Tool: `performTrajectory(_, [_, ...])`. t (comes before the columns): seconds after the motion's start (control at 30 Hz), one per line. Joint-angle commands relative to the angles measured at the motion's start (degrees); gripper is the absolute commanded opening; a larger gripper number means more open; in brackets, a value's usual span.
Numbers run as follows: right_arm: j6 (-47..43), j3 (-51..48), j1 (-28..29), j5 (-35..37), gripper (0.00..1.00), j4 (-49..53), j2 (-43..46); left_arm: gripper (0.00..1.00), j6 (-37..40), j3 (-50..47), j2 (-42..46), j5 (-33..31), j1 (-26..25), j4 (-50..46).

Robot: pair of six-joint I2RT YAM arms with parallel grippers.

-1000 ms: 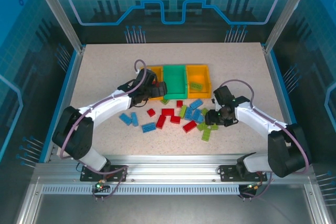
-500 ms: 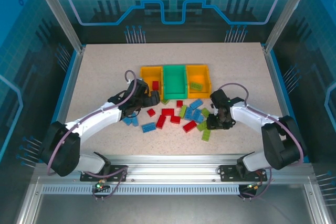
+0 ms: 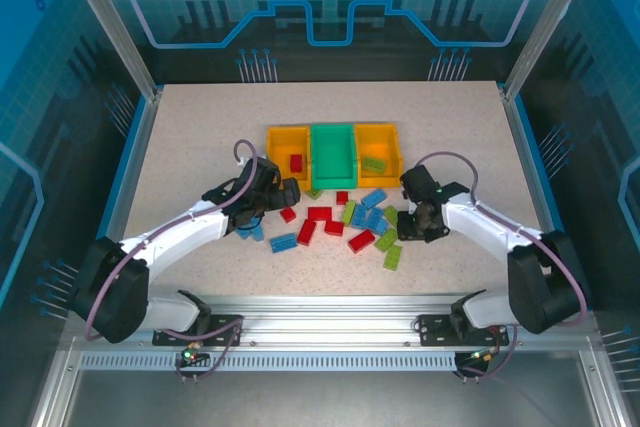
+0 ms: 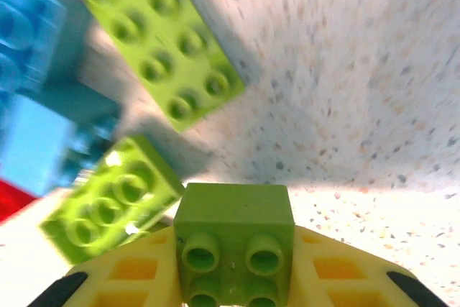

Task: Sort the legos into containers by color

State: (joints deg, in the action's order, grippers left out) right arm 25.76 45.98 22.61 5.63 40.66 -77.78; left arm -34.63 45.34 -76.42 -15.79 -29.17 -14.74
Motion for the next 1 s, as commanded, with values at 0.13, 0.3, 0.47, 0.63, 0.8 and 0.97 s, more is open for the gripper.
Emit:
performTrajectory(0.13, [-2.38, 13.93, -1.84, -6.50, 0.29, -3.08, -1.71, 0.99, 1.06, -1.38, 1.28, 0.47, -1.37, -1.36])
performTrajectory(0.3, [-2.36, 24.34, -4.22, -9.45, 0.32, -6.89, -11.56, 0.99, 7.69, -1.41, 1.10, 0.54, -5.37, -0.83])
performTrajectory(0.47, [-3.59, 39.45, -4.36, -7.69, 0.32, -2.82, -25.57, 0.98, 11.67, -1.72, 0.75, 1.05, -7.42, -1.49])
performTrajectory(0.63, [-3.57, 48.11, -4.42, -4.58, 0.35, 0.37, -34.97, 0.98, 11.76, -1.16, -1.29, 0.19, -7.69, -3.90])
performTrajectory(0.8, [-2.77, 50.42, -4.46, -2.75, 0.43, 0.59, -38.05, 0.96, 6.92, 4.09, -8.44, -1.41, -7.68, -9.78])
performTrajectory(0.97, [-2.56, 50.65, -4.20, -2.58, 0.55, 1.10, -38.57, 0.95, -1.90, 8.48, -14.23, -1.02, -7.73, -13.34])
